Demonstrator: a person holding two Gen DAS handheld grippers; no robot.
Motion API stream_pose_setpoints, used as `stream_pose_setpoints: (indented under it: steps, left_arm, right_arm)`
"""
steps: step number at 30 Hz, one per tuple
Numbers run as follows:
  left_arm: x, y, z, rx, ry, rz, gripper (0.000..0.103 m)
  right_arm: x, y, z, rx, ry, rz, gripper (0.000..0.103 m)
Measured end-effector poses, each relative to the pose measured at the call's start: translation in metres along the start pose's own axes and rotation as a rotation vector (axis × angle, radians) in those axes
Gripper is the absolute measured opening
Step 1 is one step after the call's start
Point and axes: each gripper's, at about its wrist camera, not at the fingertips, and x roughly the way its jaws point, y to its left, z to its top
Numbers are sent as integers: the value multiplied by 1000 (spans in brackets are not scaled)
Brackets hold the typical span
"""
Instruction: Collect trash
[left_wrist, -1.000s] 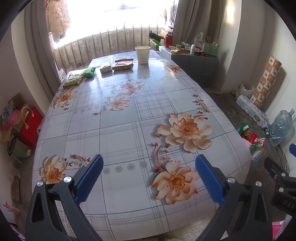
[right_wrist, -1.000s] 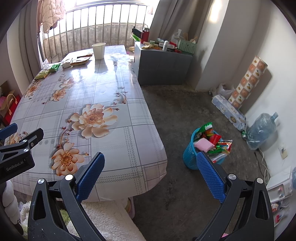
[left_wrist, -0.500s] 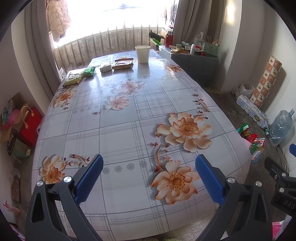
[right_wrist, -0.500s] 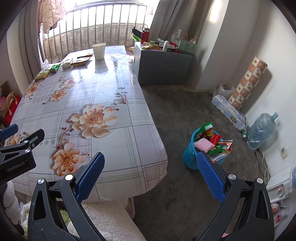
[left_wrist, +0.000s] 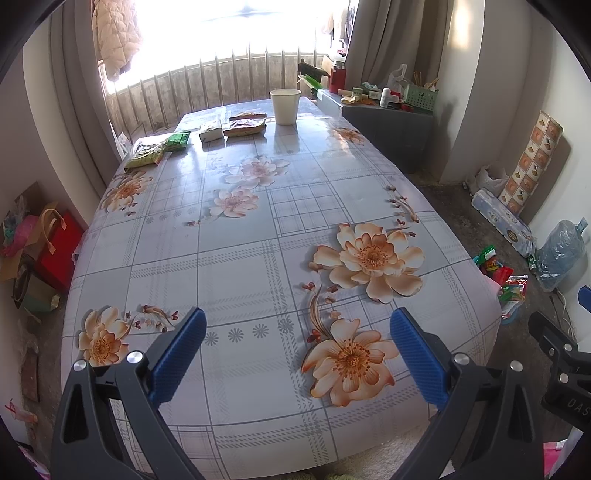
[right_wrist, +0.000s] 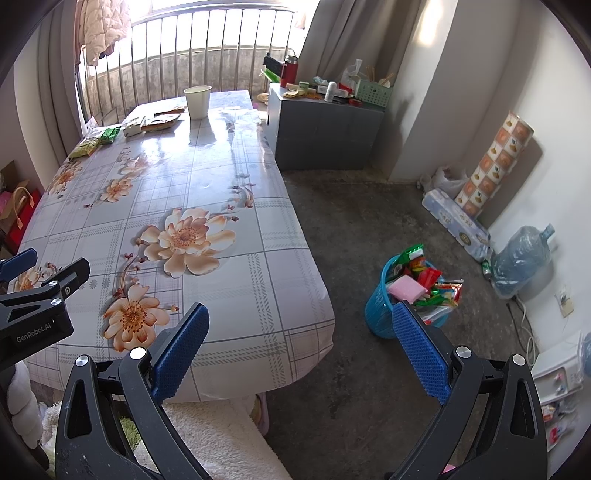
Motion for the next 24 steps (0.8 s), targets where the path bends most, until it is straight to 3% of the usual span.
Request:
stream_pose_setpoints:
  steps: [24]
  left_arm:
    - [-1, -2, 2, 0, -3, -3, 98]
  right_arm:
    - [-2, 0, 3, -7, -7, -1, 95]
